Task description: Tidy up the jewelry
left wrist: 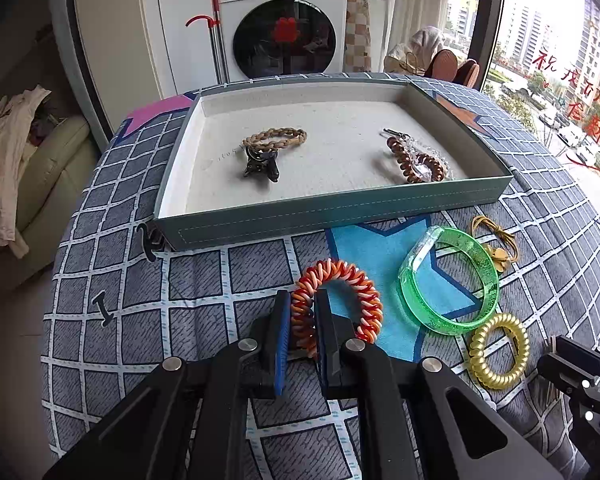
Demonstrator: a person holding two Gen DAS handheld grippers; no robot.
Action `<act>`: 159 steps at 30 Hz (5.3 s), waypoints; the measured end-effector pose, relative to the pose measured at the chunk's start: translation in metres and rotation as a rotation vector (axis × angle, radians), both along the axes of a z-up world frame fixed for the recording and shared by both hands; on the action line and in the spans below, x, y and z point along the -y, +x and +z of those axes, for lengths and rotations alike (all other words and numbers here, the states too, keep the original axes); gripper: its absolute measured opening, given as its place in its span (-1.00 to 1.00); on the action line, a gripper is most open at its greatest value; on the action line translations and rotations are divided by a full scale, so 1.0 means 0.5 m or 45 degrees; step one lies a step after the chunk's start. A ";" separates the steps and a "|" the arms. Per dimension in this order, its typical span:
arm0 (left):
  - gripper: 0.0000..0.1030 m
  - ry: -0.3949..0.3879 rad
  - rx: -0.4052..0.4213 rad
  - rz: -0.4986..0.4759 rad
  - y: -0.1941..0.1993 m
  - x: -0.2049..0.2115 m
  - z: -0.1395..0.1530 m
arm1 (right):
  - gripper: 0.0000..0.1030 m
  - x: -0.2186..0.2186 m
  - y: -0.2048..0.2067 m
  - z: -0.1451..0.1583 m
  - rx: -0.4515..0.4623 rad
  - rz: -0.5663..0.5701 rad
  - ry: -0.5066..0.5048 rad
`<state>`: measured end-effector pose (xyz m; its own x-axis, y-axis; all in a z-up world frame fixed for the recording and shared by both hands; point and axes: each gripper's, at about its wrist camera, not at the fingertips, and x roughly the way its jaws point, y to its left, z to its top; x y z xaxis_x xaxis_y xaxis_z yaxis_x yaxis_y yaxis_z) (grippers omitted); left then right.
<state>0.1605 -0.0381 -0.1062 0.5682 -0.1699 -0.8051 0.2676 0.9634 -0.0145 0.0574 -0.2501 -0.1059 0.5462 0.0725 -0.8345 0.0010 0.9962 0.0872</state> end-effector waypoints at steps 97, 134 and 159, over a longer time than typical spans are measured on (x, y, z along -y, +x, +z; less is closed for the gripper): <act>0.88 0.092 0.124 0.106 0.224 0.063 0.040 | 0.26 0.069 0.301 0.100 0.127 -0.012 0.340; 1.00 -0.042 0.051 0.096 -0.193 -0.042 0.017 | 1.00 0.033 0.017 0.031 0.006 0.023 0.289; 1.00 0.012 -0.079 0.057 -0.142 0.035 -0.032 | 0.79 0.025 0.083 -0.004 -0.053 0.053 0.075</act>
